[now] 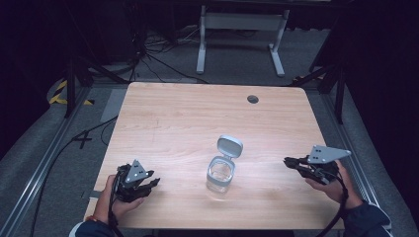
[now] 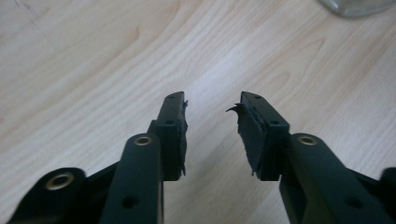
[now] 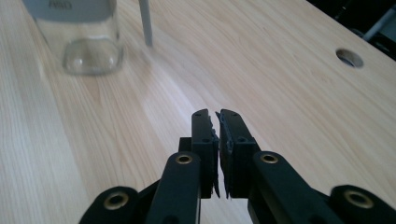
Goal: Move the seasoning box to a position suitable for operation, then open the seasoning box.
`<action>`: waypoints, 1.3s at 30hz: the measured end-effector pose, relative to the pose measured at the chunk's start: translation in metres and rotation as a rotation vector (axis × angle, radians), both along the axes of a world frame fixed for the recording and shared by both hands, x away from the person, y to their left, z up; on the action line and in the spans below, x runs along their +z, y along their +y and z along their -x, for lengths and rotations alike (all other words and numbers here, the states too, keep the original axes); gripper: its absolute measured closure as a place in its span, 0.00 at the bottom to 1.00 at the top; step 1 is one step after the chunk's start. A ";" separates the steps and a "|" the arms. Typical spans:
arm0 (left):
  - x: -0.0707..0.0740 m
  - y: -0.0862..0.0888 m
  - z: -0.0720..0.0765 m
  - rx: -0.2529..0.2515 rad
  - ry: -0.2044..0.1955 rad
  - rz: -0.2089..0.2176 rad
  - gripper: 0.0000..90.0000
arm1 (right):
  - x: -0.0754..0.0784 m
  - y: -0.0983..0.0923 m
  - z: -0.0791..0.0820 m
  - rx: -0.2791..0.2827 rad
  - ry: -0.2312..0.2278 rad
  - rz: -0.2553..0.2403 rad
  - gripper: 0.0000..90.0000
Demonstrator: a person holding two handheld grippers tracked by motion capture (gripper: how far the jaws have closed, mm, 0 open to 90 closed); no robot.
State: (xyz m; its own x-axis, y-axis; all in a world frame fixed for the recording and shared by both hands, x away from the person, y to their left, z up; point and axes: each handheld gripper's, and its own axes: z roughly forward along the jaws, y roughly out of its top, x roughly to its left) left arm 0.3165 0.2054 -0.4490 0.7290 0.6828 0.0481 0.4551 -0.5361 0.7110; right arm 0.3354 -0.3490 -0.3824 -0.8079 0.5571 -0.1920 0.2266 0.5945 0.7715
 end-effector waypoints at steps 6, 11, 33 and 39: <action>-0.011 0.009 -0.001 0.015 0.034 0.000 0.59 | -0.019 -0.038 0.013 -0.069 0.018 0.007 0.90; -0.016 0.014 -0.004 0.008 0.053 0.018 0.52 | -0.041 -0.067 0.020 -0.179 0.053 -0.030 0.79; -0.032 0.008 -0.018 -0.023 0.027 0.048 0.24 | -0.084 -0.090 0.036 -0.312 0.150 -0.073 0.34; -0.032 0.008 -0.018 -0.014 0.029 0.052 0.23 | -0.084 -0.091 0.035 -0.313 0.156 -0.076 0.33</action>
State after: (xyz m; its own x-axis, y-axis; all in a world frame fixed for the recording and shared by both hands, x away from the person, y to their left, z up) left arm 0.3344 0.2134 -0.4813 0.7392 0.6735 -0.0083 0.4685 -0.5053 0.7247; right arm 0.3005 -0.4396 -0.4664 -0.6120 0.7903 -0.0288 0.5071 0.4202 0.7525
